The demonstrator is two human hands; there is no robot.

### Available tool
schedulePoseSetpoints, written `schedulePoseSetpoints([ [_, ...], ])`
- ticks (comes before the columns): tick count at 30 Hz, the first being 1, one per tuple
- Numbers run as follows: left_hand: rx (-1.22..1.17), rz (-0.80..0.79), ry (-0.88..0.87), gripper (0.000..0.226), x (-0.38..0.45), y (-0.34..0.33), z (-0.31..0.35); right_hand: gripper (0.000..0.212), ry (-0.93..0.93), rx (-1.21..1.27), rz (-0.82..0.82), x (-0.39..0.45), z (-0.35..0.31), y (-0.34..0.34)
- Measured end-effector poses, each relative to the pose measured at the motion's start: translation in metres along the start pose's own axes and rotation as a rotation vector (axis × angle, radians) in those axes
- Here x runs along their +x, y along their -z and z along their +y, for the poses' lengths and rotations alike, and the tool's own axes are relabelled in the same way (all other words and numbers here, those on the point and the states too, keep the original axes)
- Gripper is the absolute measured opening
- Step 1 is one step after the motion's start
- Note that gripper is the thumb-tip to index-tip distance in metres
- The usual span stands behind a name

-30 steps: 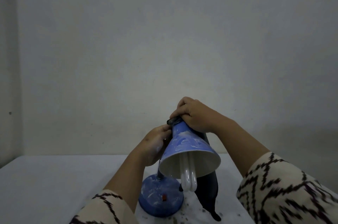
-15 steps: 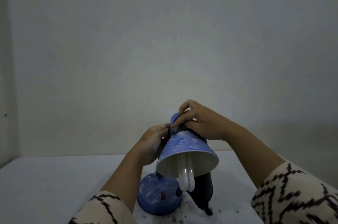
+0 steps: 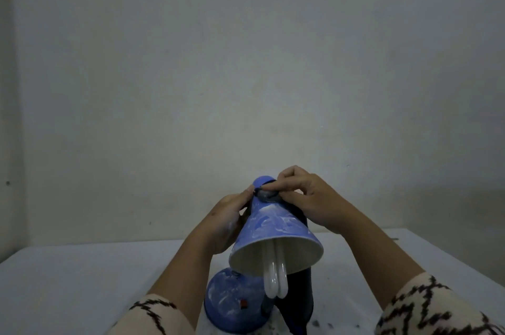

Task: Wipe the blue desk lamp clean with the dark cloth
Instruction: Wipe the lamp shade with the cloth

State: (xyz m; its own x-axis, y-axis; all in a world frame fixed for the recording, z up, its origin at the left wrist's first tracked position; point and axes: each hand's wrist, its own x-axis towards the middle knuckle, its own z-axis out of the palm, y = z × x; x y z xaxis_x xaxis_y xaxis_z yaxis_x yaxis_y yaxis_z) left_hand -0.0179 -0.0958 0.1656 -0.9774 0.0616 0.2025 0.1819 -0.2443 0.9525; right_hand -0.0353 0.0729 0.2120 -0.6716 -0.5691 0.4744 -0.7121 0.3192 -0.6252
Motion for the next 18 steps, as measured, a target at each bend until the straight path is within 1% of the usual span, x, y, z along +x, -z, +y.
schedulePoseSetpoints([
  [2,0.015,-0.004,0.016,0.035,0.0,0.0,0.0,0.034,-0.009,0.004,-0.041,-0.003,0.0,0.004],
  [4,0.021,-0.001,0.024,0.035,0.001,-0.001,0.0,0.032,-0.01,-0.029,-0.015,-0.001,-0.001,0.005],
  [7,0.011,-0.002,0.043,0.035,0.001,0.0,0.0,0.028,-0.013,-0.065,0.124,0.006,0.001,0.003],
  [9,0.01,-0.006,0.061,0.035,0.0,0.0,0.002,0.027,-0.071,-0.073,0.208,0.01,0.006,-0.001],
  [11,0.039,-0.005,0.065,0.035,0.0,0.001,0.003,0.027,-0.126,-0.072,0.269,0.011,0.013,-0.007],
  [12,0.051,-0.006,0.059,0.036,0.0,0.001,0.003,0.028,-0.125,-0.06,0.285,0.011,0.017,-0.01],
  [15,0.042,0.003,0.025,0.036,0.002,0.003,0.0,0.033,-0.052,0.031,0.278,0.002,0.024,-0.016],
  [18,0.074,0.001,0.003,0.036,0.003,0.003,-0.002,0.039,0.023,0.157,0.201,-0.011,0.03,-0.012],
])
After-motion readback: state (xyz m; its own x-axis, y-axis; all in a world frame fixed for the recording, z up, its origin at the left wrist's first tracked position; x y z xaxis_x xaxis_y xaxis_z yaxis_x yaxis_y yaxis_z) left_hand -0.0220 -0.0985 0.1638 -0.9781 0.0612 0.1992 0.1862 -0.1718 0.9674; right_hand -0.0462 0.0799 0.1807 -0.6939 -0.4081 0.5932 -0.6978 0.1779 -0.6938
